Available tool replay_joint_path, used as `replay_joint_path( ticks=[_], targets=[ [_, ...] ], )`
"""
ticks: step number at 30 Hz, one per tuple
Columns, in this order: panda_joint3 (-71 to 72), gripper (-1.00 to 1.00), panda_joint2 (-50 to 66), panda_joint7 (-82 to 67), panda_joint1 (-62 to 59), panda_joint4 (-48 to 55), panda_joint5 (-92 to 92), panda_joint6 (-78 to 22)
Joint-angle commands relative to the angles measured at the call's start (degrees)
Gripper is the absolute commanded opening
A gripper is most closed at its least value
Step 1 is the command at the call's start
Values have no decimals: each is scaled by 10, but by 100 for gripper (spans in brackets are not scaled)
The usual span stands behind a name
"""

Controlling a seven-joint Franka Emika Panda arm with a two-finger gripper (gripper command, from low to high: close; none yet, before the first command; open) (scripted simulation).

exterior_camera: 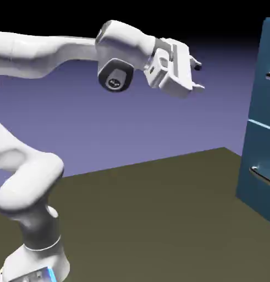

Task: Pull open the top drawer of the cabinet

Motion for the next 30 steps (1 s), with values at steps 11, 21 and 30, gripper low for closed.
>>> replay_joint_path(
  ticks=[11,21,30],
  targets=[
    [138,0,-76,42,-228,129,268,-63],
    [263,0,-146,81,-436,246,513,-121],
    [375,0,-208,116,-623,352,732,-173]
  ],
)
